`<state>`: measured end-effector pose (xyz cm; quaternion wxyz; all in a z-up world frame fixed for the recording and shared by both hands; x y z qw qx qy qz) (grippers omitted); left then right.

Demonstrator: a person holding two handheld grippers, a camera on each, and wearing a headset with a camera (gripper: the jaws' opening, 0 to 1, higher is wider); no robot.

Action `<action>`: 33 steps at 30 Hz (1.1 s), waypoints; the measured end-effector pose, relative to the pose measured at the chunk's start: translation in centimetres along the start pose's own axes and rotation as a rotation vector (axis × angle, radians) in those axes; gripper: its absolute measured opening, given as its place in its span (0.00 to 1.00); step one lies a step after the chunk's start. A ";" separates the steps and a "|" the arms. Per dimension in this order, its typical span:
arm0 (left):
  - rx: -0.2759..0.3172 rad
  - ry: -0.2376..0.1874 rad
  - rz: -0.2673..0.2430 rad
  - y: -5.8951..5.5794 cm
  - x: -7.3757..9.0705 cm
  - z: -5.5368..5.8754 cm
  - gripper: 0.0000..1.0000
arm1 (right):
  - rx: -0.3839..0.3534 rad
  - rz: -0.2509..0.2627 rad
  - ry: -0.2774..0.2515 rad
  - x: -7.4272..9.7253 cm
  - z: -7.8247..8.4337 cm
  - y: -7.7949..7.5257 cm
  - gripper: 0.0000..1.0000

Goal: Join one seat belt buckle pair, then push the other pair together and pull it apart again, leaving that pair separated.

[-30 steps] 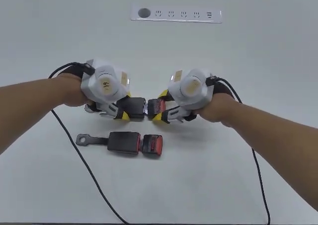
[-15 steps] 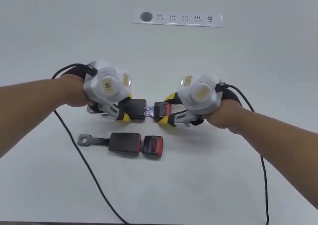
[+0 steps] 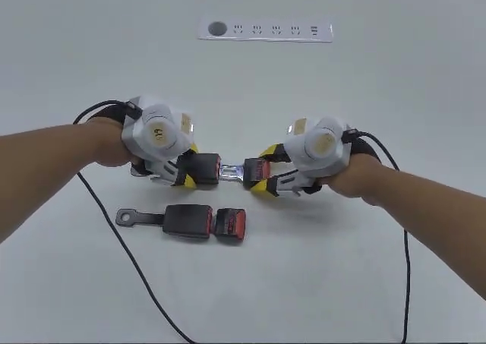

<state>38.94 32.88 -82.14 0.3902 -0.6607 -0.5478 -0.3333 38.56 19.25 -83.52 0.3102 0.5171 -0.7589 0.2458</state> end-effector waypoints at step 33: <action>0.008 0.003 0.001 0.0 0.0 0.1 0.35 | -0.045 0.029 0.021 6.3 5.5 -1.6 0.36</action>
Point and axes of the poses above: the centre of the closed fingertips' face, and the gripper's own axes: x roughly backward along the fingers, y roughly to its left, z roughly out of its underside, the point moved 4 cm from there along x, roughly backward along the fingers, and after that the axes turned 10 degrees about z, right-handed, at the moved point
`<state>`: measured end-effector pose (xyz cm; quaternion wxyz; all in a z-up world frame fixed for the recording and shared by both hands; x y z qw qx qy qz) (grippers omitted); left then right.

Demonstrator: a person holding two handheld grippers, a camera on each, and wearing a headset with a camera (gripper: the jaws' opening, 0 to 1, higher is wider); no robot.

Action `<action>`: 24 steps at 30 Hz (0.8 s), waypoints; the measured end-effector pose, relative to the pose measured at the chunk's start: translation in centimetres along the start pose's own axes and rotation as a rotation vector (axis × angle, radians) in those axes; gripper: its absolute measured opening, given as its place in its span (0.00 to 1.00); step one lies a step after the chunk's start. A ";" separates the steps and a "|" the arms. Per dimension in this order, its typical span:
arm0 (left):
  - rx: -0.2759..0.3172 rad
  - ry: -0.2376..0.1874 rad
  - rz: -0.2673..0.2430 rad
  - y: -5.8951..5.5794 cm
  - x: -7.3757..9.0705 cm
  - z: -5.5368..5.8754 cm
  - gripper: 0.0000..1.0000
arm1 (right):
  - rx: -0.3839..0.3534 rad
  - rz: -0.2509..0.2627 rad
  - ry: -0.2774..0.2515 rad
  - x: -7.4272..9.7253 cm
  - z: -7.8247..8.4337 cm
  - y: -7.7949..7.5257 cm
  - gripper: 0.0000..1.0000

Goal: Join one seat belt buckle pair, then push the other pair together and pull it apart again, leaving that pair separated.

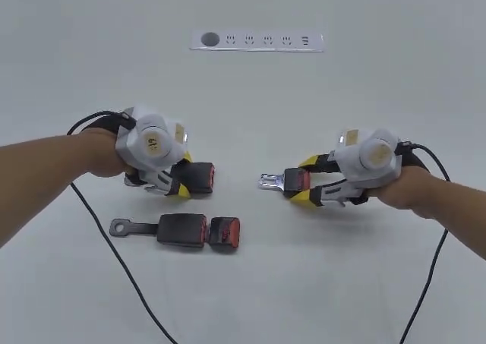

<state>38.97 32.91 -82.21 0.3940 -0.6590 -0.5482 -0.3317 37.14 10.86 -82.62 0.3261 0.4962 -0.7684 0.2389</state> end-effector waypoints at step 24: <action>0.030 -0.013 -0.011 0.0 0.0 0.0 0.35 | -0.007 0.017 0.032 2.3 2.6 -1.3 0.37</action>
Point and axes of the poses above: the centre of the closed fingertips' face, and the gripper's own axes: x roughly backward along the fingers, y roughly to its left, z roughly out of its underside, the point moved 4 cm from there along x, roughly backward along the fingers, and after that the axes turned 10 degrees about z, right-handed, at the moved point
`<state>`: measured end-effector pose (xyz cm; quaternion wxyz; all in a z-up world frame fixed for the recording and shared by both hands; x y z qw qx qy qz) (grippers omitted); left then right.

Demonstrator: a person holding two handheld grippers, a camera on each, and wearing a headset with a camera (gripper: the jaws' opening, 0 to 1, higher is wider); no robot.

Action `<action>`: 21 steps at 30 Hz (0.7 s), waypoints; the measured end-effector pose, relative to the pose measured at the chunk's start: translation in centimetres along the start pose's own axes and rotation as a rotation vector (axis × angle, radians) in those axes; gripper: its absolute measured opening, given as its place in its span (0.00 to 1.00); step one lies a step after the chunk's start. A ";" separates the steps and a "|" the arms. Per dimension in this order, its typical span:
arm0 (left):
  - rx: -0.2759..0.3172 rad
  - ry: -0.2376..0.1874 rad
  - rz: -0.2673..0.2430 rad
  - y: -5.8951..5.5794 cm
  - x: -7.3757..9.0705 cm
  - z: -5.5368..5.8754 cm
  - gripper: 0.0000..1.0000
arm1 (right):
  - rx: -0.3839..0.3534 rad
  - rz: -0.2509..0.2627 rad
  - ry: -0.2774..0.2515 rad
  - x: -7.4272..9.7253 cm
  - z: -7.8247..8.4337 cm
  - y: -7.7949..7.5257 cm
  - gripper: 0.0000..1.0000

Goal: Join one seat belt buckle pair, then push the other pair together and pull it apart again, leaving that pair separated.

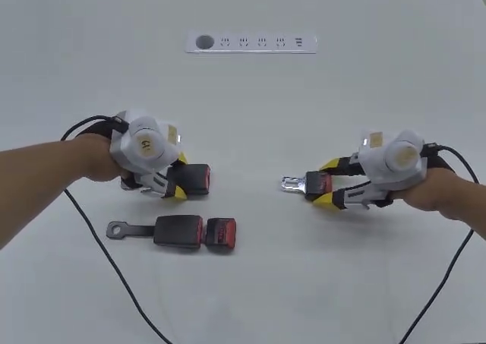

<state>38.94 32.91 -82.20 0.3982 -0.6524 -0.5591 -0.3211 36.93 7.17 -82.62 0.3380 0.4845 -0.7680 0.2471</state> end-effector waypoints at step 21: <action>0.180 -0.154 -0.096 -0.7 2.3 -1.2 0.69 | -0.113 0.075 -0.061 1.4 -1.0 -0.8 0.69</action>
Point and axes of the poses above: the centre of the closed fingertips' face, and the gripper's own axes: x roughly backward along the fingers, y roughly to its left, z roughly out of its underside, the point moved 4 cm from there along x, roughly backward along the fingers, and after that the axes turned 10 degrees about z, right-handed, at the moved point
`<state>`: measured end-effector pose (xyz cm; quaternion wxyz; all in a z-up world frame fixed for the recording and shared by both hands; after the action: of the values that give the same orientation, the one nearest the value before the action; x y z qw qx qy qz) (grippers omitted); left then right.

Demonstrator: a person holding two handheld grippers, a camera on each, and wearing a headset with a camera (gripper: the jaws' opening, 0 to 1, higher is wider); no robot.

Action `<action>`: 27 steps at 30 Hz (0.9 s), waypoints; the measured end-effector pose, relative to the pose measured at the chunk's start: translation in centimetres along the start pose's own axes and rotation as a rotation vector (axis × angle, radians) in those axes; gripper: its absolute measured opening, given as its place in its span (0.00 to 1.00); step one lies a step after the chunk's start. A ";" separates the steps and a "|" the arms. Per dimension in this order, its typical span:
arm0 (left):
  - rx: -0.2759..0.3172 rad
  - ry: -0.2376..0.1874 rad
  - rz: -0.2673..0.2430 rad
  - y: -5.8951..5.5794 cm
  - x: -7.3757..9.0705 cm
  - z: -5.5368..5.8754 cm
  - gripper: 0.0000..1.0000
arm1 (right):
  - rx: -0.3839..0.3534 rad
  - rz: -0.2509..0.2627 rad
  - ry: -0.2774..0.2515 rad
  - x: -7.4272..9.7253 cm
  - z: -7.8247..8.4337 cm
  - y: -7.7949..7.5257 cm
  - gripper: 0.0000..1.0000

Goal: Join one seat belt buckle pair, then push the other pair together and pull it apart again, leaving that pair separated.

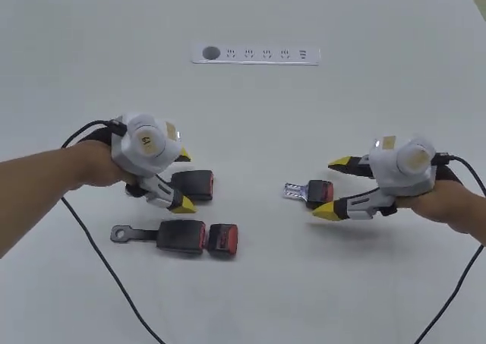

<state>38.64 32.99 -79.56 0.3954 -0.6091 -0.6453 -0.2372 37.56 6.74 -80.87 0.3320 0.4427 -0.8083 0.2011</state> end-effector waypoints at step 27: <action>0.415 -0.416 -0.403 -7.5 8.8 4.1 1.00 | -0.246 0.444 -0.210 4.7 -2.5 5.1 1.00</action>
<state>30.92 40.37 -73.55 0.3160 -0.4116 -0.8536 -0.0454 32.28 8.24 -75.94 0.2453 0.2294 -0.9339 0.1222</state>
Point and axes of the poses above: the centre of the closed fingertips' face, and the gripper's own axes: x roughly backward along the fingers, y roughly to its left, z roughly out of its underside, the point moved 4 cm from there along x, roughly backward along the fingers, and after that the axes turned 10 degrees about z, right-handed, at the moved point
